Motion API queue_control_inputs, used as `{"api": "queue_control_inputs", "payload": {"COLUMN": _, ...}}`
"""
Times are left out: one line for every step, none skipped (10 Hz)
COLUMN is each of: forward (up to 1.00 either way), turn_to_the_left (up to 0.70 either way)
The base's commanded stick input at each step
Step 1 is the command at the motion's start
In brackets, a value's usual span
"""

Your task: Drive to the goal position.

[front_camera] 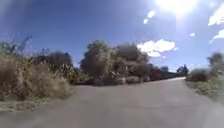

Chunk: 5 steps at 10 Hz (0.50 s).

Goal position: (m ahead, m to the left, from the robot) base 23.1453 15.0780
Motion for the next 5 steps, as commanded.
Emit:
{"api": "queue_control_inputs", "payload": {"forward": 1.0, "turn_to_the_left": 0.0}}
{"api": "queue_control_inputs", "payload": {"forward": 1.0, "turn_to_the_left": 0.0}}
{"api": "queue_control_inputs", "payload": {"forward": 1.0, "turn_to_the_left": 0.4}}
{"api": "queue_control_inputs", "payload": {"forward": 1.0, "turn_to_the_left": 0.4}}
{"api": "queue_control_inputs", "payload": {"forward": 1.0, "turn_to_the_left": 0.4}}
